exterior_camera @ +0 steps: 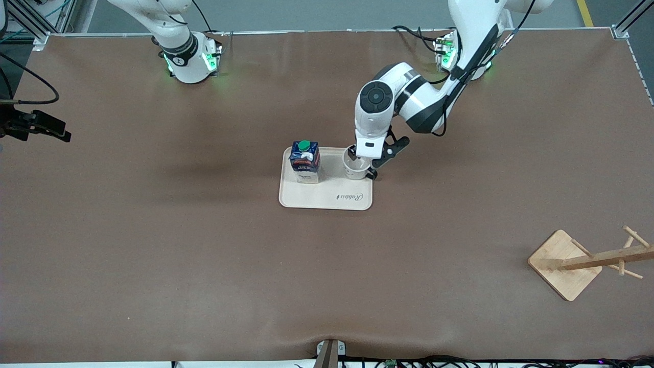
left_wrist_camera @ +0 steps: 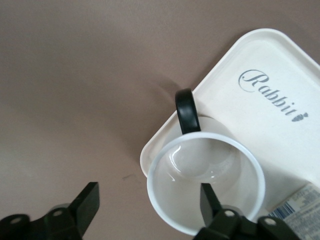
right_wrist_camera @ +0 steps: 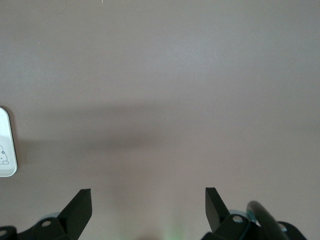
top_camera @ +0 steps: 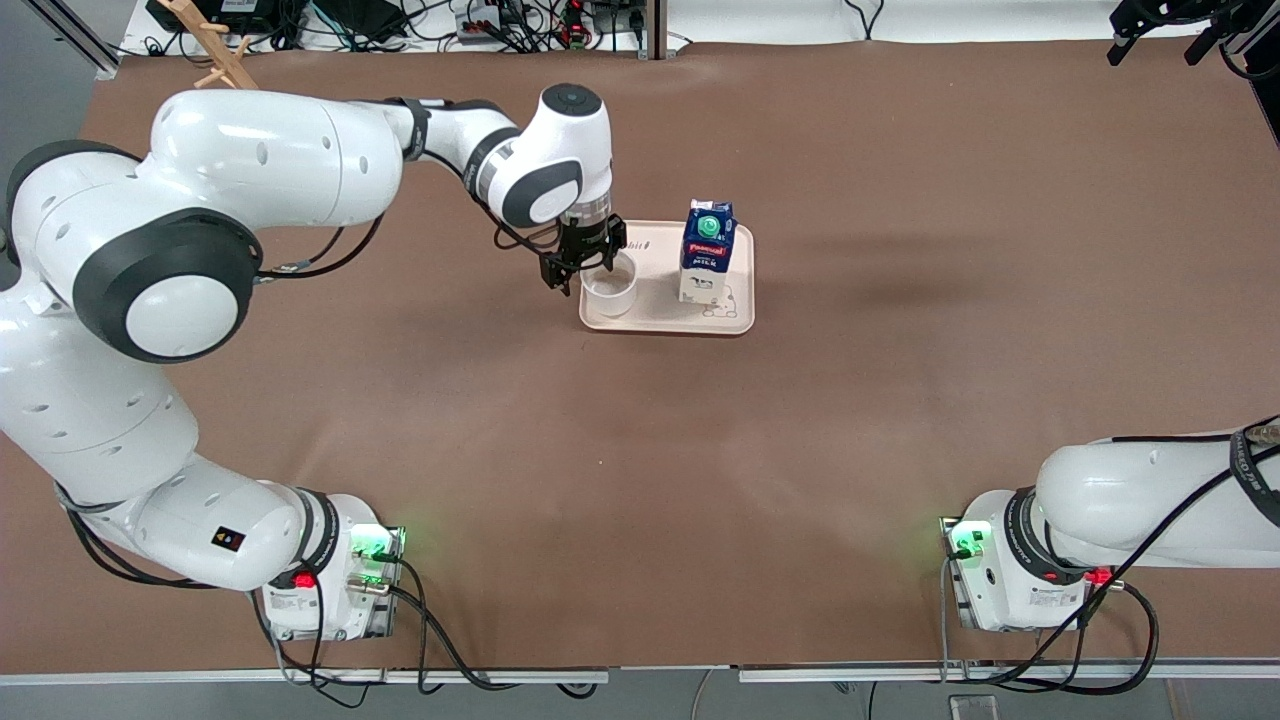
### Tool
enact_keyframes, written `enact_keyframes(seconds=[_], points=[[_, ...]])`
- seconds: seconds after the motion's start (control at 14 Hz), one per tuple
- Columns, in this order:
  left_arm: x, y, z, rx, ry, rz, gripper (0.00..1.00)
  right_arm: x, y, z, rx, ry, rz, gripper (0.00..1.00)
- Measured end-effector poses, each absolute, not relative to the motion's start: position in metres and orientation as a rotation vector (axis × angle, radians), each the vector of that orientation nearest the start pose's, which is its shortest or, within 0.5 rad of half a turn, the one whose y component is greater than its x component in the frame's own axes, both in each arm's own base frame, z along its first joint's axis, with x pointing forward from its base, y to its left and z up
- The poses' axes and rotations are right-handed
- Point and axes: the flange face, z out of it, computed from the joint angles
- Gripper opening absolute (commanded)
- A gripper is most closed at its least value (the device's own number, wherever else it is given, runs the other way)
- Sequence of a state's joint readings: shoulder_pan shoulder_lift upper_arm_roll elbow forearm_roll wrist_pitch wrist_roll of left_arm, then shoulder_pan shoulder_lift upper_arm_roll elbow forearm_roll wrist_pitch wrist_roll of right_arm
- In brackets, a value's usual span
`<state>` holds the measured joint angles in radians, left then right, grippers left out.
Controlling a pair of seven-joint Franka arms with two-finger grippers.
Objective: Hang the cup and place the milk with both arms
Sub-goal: 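Grasp the white mug by its rim with the left gripper, then lift the mug with the left gripper while the right gripper reaches the milk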
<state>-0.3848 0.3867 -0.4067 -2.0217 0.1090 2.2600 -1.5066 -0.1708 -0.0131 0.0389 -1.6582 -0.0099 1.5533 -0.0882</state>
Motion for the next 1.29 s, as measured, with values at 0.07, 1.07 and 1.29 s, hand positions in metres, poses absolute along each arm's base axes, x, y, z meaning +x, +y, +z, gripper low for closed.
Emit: enact_keyframes(seconds=[0.07, 1.07, 1.29], points=[[0.418, -0.411, 0.258, -2.899, -1.002, 0.149, 0.53, 0.542, -0.073, 0.586, -3.136, 0.069, 0.154, 1.00], [0.471, -0.412, 0.293, -2.903, -0.910, -0.023, 0.00, 0.564, -0.100, 0.477, -2.864, 0.230, 0.481, 1.00], [0.500, -0.384, 0.351, -2.880, -0.740, -0.023, 0.00, 0.573, -0.019, 0.482, -2.894, 0.464, 0.549, 1.00]])
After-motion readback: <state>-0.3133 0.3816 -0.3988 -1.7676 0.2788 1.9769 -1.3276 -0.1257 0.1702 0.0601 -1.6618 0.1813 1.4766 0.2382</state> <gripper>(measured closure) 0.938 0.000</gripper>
